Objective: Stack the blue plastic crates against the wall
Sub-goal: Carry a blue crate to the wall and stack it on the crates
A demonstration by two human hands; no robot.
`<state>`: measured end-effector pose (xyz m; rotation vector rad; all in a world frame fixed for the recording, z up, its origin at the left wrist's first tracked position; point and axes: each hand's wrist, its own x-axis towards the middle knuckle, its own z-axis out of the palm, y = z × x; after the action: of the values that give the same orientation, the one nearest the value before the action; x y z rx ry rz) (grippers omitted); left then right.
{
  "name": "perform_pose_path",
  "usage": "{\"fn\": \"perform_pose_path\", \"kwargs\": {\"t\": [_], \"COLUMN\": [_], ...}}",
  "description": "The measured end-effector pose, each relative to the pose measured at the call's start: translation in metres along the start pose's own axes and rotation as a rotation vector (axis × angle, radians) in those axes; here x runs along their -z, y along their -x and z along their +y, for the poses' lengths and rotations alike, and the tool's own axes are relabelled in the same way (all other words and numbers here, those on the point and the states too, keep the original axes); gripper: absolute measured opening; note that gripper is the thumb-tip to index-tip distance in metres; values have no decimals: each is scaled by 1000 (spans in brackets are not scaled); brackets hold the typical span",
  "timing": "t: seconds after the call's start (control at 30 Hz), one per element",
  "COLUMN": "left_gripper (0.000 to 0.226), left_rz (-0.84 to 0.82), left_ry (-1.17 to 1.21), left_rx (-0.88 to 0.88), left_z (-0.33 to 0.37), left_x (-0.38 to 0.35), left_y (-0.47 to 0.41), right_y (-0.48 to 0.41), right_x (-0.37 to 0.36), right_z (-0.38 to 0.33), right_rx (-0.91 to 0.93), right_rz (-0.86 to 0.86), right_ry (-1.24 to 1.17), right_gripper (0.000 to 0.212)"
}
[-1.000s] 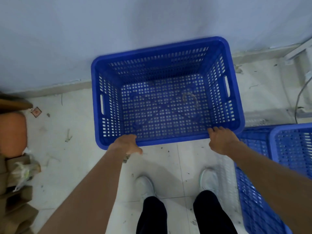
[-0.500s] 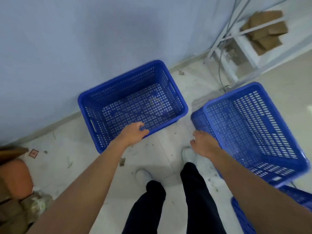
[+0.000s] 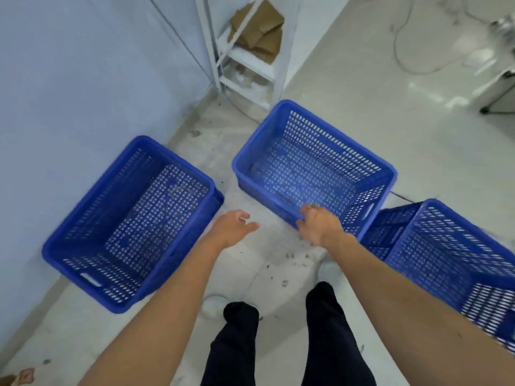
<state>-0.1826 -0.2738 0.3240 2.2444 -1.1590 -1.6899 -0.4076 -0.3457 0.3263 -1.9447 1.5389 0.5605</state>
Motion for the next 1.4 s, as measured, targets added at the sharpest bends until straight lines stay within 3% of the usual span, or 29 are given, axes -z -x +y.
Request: {"fn": "perform_pose_path", "kwargs": {"t": [0.37, 0.53, 0.8, 1.03, 1.2, 1.4], "left_gripper": [45, 46, 26, 39, 63, 42], "left_rz": [-59, -83, -25, 88, 206, 298], "left_ry": [-112, -134, -146, -126, 59, 460], "left_rx": [70, 95, 140, 299, 506, 452], "left_z": [136, 161, 150, 95, 48, 21], "left_x": [-153, -192, -213, -223, -223, -232], "left_y": [-72, -107, -168, -228, -278, -324], "right_y": [-61, -92, -151, -233, -300, -358], "right_x": [42, 46, 26, 3, -7, -16], "right_z": [223, 281, 309, 306, 309, 312], "right_rx": [-4, -14, -18, 23, 43, 83], "right_rz": [-42, -21, 44, 113, 184, 213], "right_ry": [-99, -97, -104, -52, 23, 95], "right_gripper": [34, 30, 26, 38, 46, 52]}}
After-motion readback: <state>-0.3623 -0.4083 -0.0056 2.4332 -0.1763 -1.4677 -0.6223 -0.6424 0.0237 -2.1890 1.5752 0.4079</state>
